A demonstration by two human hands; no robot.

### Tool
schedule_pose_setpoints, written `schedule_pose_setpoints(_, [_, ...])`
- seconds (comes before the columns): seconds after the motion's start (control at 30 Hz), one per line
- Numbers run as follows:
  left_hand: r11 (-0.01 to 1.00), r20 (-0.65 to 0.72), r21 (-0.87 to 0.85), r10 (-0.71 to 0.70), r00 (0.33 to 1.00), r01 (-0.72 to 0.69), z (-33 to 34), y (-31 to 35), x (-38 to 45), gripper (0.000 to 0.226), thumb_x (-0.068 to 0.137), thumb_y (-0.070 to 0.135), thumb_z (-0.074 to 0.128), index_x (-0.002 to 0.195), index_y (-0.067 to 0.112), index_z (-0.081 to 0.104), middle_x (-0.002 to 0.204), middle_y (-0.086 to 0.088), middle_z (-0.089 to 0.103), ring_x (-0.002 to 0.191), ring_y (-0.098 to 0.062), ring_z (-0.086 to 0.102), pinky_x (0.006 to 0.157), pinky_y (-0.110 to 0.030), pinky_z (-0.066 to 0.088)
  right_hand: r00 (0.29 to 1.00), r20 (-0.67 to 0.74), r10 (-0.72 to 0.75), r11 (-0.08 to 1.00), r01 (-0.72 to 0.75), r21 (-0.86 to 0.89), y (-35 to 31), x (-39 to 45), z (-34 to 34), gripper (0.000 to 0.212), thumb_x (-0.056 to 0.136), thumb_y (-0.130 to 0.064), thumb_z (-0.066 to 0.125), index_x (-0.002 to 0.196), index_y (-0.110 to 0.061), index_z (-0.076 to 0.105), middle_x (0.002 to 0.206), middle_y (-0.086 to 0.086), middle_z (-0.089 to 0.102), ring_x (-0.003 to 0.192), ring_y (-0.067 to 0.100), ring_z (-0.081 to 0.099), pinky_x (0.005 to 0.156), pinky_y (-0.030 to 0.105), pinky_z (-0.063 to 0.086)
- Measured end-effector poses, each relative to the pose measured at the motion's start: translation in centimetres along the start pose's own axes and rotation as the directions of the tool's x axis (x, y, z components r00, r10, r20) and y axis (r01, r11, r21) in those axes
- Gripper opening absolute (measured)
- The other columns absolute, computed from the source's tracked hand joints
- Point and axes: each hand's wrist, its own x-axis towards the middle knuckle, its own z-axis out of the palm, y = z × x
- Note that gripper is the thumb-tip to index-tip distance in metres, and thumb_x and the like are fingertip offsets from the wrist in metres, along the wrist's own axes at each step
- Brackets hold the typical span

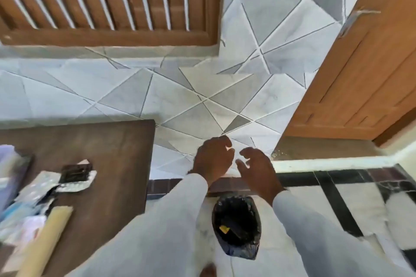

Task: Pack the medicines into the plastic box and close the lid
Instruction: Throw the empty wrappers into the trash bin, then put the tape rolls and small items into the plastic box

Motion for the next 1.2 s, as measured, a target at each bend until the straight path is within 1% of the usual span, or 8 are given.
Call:
schedule_pose_setpoints(0.13, [0.999, -0.233, -0.046, 0.005, 0.972, -0.016, -10.5, -0.6, -10.6, 0.017, 0.091, 0.036, 0.053, 0.097, 0.025, 0.065, 0.1, 0.004, 0.07, 0.096, -0.02, 0.062, 0.088, -0.036, 0.05, 0.981, -0.086, -0.176, 0.978, 0.184, 0.096, -8.5, -6.4, -3.3, 0.03, 0.091, -0.03, 0.062, 0.116, -0.014, 0.061, 0.116, 0.003, 0.063, 0.097, 0.024, 0.064, 0.091, 0.037, 0.052])
schedule_pose_setpoints(0.33, [0.991, -0.494, -0.07, -0.137, 0.858, 0.118, -19.5, -2.1, -23.8, 0.014, 0.087, 0.028, 0.053, 0.09, 0.025, 0.066, 0.085, 0.008, 0.062, 0.087, -0.01, 0.059, 0.07, -0.027, 0.047, 0.928, -0.158, -0.338, 0.902, 0.367, 0.226, -18.1, -13.8, -5.5, 0.023, 0.09, -0.026, 0.063, 0.11, -0.015, 0.062, 0.104, 0.001, 0.063, 0.082, 0.017, 0.062, 0.066, 0.008, 0.037])
schedule_pose_setpoints(0.47, [0.992, -0.555, -0.119, -0.094, 0.827, 0.033, -25.7, -7.5, -32.1, 0.015, 0.084, 0.032, 0.053, 0.088, 0.026, 0.066, 0.087, 0.006, 0.067, 0.089, -0.016, 0.062, 0.085, -0.033, 0.049, 0.884, -0.172, -0.434, 0.838, 0.466, 0.283, -25.6, -19.1, -5.0, 0.02, 0.091, -0.026, 0.063, 0.108, -0.017, 0.061, 0.103, 0.0, 0.064, 0.079, 0.013, 0.062, 0.062, 0.002, 0.039])
schedule_pose_setpoints(0.63, [0.989, -0.687, -0.13, -0.145, 0.712, 0.076, -31.0, -13.8, -39.4, 0.009, 0.088, 0.018, 0.06, 0.088, 0.023, 0.068, 0.085, 0.007, 0.069, 0.08, -0.008, 0.059, 0.08, -0.03, 0.049, 0.842, -0.185, -0.507, 0.766, 0.539, 0.35, -34.0, -24.7, -2.8, 0.022, 0.09, -0.029, 0.063, 0.11, -0.019, 0.062, 0.104, -0.004, 0.064, 0.086, 0.015, 0.064, 0.079, 0.028, 0.051])
schedule_pose_setpoints(0.77, [0.977, -0.713, -0.185, -0.205, 0.671, 0.102, -34.7, -18.4, -45.2, 0.013, 0.094, 0.028, 0.057, 0.09, 0.02, 0.068, 0.084, 0.006, 0.066, 0.08, -0.013, 0.062, 0.077, -0.028, 0.049, 0.824, -0.212, -0.526, 0.734, 0.565, 0.377, -40.4, -28.7, 1.2, 0.021, 0.089, -0.037, 0.063, 0.108, -0.027, 0.06, 0.106, -0.006, 0.065, 0.089, 0.013, 0.064, 0.078, 0.031, 0.053])
schedule_pose_setpoints(0.93, [0.983, -0.722, -0.156, -0.183, 0.667, 0.101, -39.0, -27.3, -52.0, 0.026, 0.091, 0.044, 0.052, 0.086, 0.024, 0.067, 0.083, 0.005, 0.071, 0.079, -0.018, 0.065, 0.076, -0.041, 0.054, 0.871, -0.178, -0.457, 0.788, 0.49, 0.373, -47.5, -33.0, 6.8, 0.027, 0.094, -0.041, 0.054, 0.116, -0.027, 0.057, 0.109, -0.013, 0.059, 0.084, 0.003, 0.055, 0.056, -0.002, 0.036])
schedule_pose_setpoints(1.1, [0.958, -0.704, -0.271, -0.265, 0.658, 0.097, -43.3, -35.7, -56.4, 0.018, 0.094, 0.041, 0.056, 0.094, 0.027, 0.066, 0.087, 0.01, 0.072, 0.085, -0.014, 0.067, 0.081, -0.042, 0.056, 0.904, -0.169, -0.392, 0.784, 0.425, 0.452, -53.2, -35.2, 13.3, 0.015, 0.093, -0.039, 0.057, 0.105, -0.03, 0.056, 0.1, -0.009, 0.062, 0.076, 0.003, 0.058, 0.074, 0.027, 0.056])
schedule_pose_setpoints(1.2, [0.948, -0.692, -0.305, -0.285, 0.663, 0.089, -44.7, -38.5, -56.6, 0.018, 0.094, 0.043, 0.056, 0.091, 0.028, 0.066, 0.085, 0.013, 0.071, 0.08, -0.003, 0.066, 0.076, -0.033, 0.056, 0.915, -0.181, -0.36, 0.782, 0.401, 0.477, -54.6, -35.3, 15.8, 0.019, 0.092, -0.034, 0.06, 0.105, -0.02, 0.062, 0.096, -0.005, 0.066, 0.079, 0.002, 0.059, 0.071, 0.011, 0.044])
